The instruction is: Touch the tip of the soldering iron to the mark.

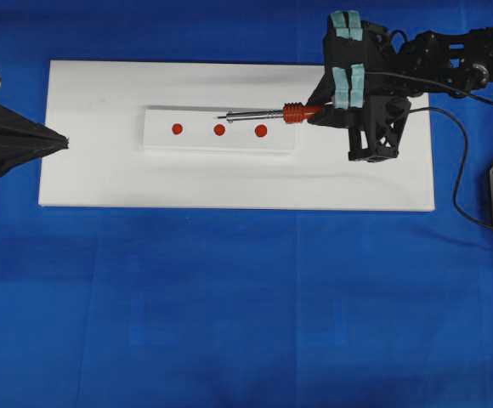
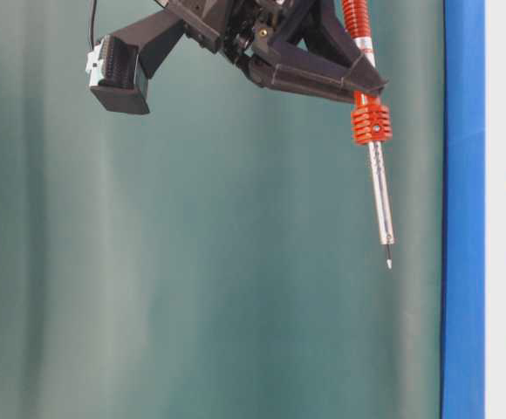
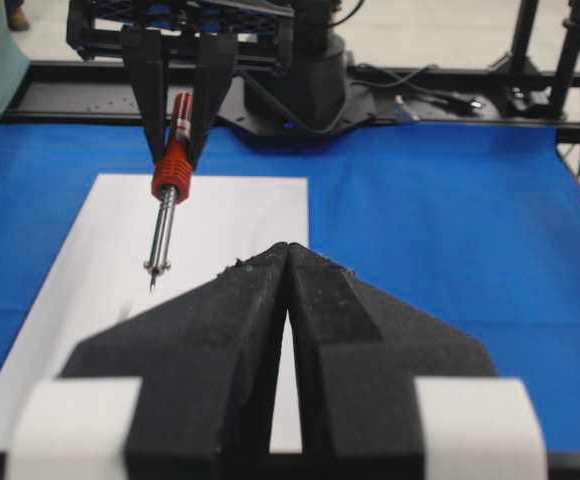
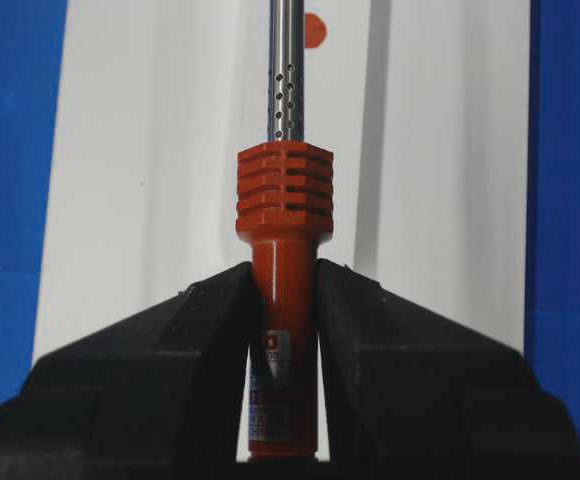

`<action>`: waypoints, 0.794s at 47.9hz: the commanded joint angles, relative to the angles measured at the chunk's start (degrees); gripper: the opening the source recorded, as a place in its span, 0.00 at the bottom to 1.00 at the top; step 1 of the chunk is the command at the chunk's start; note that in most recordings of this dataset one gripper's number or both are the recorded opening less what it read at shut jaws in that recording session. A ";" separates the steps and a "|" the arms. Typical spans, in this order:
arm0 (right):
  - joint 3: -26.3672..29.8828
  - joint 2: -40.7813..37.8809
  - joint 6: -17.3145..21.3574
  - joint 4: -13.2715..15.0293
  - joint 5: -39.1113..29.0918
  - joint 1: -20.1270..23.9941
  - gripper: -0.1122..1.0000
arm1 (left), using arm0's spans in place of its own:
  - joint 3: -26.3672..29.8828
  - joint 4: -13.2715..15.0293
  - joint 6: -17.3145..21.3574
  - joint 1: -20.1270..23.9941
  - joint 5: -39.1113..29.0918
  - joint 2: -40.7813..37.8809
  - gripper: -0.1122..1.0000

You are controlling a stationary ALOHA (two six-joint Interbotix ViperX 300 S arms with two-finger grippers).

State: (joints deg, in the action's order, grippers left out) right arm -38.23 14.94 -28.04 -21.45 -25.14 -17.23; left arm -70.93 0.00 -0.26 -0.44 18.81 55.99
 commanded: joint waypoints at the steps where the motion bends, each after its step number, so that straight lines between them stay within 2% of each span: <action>1: 0.70 0.88 0.09 0.09 0.53 0.00 0.16 | 0.70 -0.18 -0.09 -0.09 0.62 -0.18 0.10; 22: 1.05 -3.16 0.09 0.09 0.70 0.00 0.16 | 0.70 -0.18 -0.09 -0.09 0.62 -0.18 0.10; 38: 0.79 -7.82 0.09 0.09 3.78 0.00 0.16 | 0.70 -0.18 -0.09 -0.09 0.62 -0.18 0.10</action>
State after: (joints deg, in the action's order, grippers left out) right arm -38.23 7.38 -28.04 -21.36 -22.41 -17.23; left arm -70.93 -0.09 -0.26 -0.44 18.81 55.99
